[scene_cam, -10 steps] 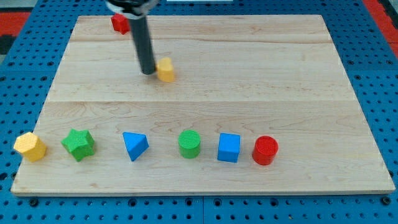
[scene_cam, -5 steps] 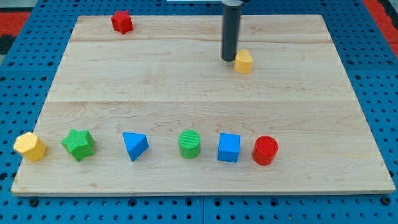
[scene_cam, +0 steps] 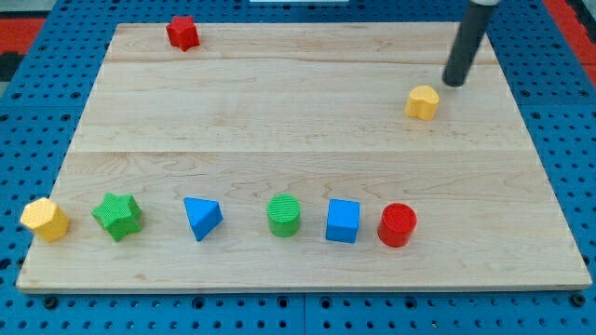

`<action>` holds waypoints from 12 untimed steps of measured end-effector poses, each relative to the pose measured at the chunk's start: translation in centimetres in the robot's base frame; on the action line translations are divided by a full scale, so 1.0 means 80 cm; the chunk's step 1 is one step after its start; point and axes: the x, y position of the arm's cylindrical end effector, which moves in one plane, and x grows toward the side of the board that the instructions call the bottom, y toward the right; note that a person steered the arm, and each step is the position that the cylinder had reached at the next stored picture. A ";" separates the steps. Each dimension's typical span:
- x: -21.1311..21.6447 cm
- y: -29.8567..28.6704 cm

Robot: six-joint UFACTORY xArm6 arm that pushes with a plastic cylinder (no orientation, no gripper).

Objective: Move the yellow heart towards the right of the red circle

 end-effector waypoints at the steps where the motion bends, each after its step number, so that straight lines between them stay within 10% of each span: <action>1: 0.035 -0.036; 6: 0.110 -0.116; 12: 0.133 0.045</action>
